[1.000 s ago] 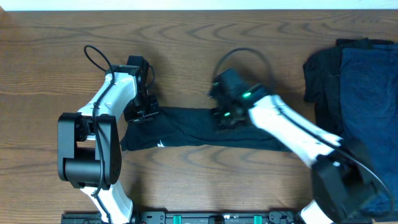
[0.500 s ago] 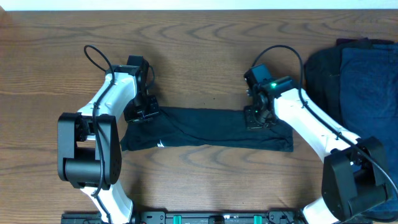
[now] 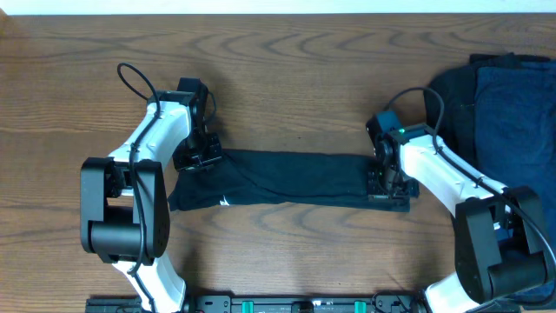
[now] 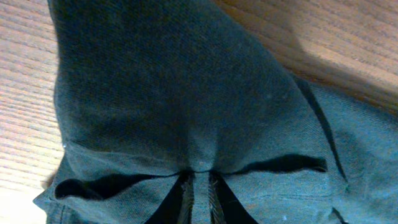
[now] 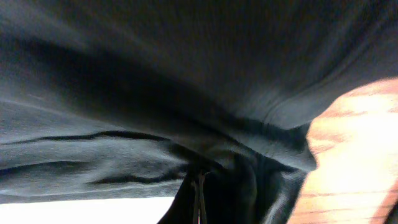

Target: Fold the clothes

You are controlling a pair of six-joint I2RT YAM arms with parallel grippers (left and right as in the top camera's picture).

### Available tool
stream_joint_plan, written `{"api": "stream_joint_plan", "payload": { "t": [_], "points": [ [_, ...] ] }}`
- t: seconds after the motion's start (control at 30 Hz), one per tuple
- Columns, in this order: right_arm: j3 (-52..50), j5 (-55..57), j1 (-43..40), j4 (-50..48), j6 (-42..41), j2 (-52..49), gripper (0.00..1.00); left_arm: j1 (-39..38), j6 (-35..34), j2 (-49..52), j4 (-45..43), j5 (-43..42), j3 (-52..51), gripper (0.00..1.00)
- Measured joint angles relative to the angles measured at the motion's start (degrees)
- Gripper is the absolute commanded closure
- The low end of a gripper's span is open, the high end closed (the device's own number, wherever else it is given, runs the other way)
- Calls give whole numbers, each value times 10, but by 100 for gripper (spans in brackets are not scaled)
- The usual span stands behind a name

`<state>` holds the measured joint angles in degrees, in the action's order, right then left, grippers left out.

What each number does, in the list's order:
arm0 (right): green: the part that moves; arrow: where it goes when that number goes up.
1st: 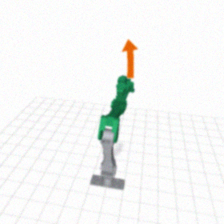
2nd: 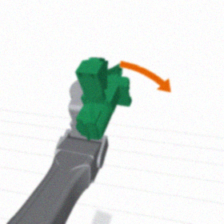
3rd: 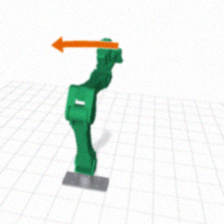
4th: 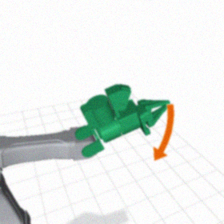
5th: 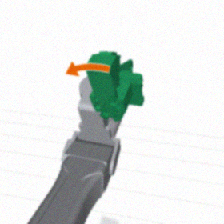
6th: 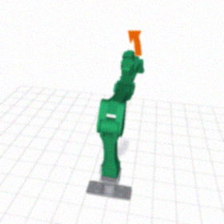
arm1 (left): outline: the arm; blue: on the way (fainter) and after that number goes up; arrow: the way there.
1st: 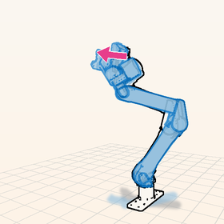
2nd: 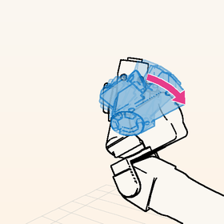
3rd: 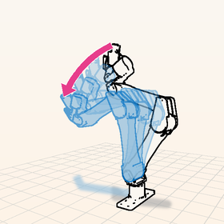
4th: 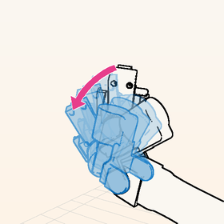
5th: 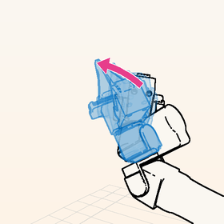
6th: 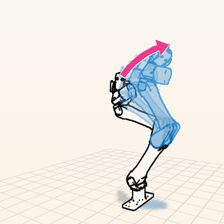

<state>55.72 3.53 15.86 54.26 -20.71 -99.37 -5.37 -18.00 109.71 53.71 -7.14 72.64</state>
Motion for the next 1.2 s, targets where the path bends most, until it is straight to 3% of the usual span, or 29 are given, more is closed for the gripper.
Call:
{"api": "stream_joint_plan", "payload": {
  "t": [0.37,0.63,1.2],
  "points": [
    [-33,2,-4,8,-13,6,99,0,0,0,0,0,0,86],
    [54,15,-53,79,-14,18,99,0,0,0,0,0,0,85],
    [67,16,-80,-48,-10,33,99,0,0,0,-2,0,0,83]
  ]
}}
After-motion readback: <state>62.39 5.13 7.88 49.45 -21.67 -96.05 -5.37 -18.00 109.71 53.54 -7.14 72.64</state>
